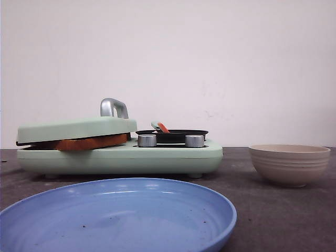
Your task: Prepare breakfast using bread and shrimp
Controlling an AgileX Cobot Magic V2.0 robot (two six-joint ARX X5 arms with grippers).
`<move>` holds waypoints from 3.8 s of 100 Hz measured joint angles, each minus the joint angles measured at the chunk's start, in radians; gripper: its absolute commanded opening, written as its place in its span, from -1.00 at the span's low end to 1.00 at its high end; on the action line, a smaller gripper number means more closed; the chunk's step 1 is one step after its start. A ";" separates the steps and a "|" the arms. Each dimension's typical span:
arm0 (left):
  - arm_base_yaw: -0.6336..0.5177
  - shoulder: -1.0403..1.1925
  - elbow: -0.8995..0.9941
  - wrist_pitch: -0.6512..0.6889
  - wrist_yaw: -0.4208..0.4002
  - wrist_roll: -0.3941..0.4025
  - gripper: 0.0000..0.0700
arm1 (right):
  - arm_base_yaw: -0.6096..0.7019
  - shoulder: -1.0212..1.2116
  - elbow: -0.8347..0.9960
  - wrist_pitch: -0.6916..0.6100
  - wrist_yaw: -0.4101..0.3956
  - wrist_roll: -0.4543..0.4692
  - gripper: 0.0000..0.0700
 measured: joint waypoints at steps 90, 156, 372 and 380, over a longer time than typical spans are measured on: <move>0.000 -0.001 -0.057 -0.118 0.000 -0.103 -0.96 | 0.000 -0.029 -0.002 -0.003 -0.002 0.002 -1.00; 0.069 -0.043 -0.102 -0.113 -0.135 0.014 -0.96 | 0.000 -0.029 -0.002 -0.003 -0.002 0.002 -1.00; 0.513 -0.739 -1.449 0.819 -0.051 -0.051 -0.95 | 0.000 -0.029 -0.002 -0.003 -0.002 0.003 -1.00; 0.513 -0.739 -1.449 0.819 -0.051 -0.051 -0.95 | 0.000 -0.029 -0.002 -0.003 -0.002 0.003 -1.00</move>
